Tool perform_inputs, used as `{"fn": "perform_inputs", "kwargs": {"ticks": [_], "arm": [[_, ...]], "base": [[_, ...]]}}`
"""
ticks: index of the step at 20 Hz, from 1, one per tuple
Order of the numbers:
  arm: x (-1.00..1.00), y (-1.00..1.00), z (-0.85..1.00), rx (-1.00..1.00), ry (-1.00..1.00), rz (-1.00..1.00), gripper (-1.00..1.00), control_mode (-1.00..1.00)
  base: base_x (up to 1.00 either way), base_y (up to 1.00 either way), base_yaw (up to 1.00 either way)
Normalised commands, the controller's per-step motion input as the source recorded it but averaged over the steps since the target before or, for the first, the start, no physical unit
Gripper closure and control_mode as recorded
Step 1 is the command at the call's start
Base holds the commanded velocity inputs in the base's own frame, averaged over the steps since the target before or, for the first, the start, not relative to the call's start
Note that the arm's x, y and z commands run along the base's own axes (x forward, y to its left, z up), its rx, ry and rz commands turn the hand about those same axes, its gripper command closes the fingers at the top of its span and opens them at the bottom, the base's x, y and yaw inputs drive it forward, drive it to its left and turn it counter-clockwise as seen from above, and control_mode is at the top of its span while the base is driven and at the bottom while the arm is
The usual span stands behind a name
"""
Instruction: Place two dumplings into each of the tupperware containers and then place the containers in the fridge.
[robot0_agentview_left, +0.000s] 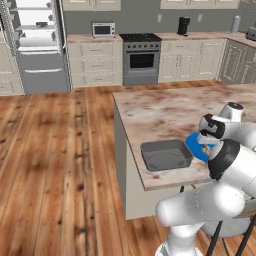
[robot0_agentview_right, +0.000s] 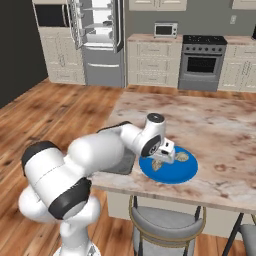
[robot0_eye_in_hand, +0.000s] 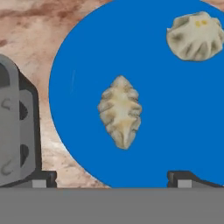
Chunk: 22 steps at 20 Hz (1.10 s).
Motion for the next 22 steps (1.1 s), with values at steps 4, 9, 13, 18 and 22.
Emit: {"fn": "perform_inputs", "kwargs": {"ticks": [4,9,13,18,22], "arm": [[0.39,-0.19,-0.33,0.0,0.03,0.0,-1.0,-1.0],[0.15,-0.1,-0.37,0.0,0.01,0.0,-1.0,-1.0],[-0.03,0.0,-0.2,0.0,0.0,0.02,-1.0,-1.0],[-0.11,0.06,-0.2,0.0,0.0,0.06,-1.0,-1.0],[0.0,0.25,-0.15,0.0,0.0,0.09,-1.0,-1.0]], "base": [[0.0,0.0,0.0],[0.0,0.0,0.0],[0.0,0.0,0.0],[0.0,0.0,0.0],[0.0,0.0,0.0]]}}
